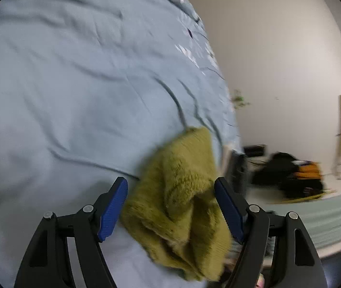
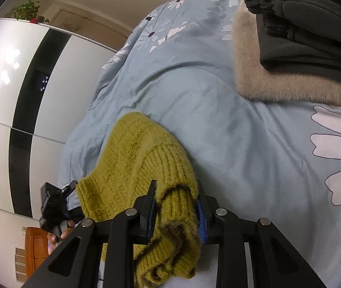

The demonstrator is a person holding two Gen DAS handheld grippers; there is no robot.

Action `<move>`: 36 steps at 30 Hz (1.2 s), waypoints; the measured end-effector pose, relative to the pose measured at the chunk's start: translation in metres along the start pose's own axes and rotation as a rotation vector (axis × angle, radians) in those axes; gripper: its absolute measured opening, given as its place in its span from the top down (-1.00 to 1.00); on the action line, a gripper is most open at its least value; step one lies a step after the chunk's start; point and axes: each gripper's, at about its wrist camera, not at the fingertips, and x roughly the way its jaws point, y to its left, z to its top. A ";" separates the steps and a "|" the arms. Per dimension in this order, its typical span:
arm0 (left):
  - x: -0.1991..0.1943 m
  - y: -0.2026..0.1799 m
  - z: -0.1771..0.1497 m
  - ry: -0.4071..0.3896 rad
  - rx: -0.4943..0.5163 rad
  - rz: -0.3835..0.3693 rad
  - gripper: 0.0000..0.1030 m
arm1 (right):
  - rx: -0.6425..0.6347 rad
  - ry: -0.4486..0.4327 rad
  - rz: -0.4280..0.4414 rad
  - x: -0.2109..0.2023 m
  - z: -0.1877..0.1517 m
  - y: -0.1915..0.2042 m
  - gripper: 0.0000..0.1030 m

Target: Fold clothes

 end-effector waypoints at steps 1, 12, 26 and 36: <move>0.002 0.005 0.001 0.011 -0.012 -0.025 -0.56 | 0.007 0.000 0.005 0.000 0.000 -0.001 0.39; 0.019 0.009 0.001 0.074 -0.054 -0.115 -0.64 | 0.063 -0.006 0.028 0.001 -0.007 -0.012 0.27; 0.028 0.004 -0.006 0.100 -0.084 -0.093 -0.68 | 0.048 -0.011 -0.016 0.000 -0.009 0.006 0.27; 0.033 0.015 -0.007 0.098 -0.111 -0.059 -0.38 | 0.050 -0.014 -0.016 0.000 -0.009 0.008 0.29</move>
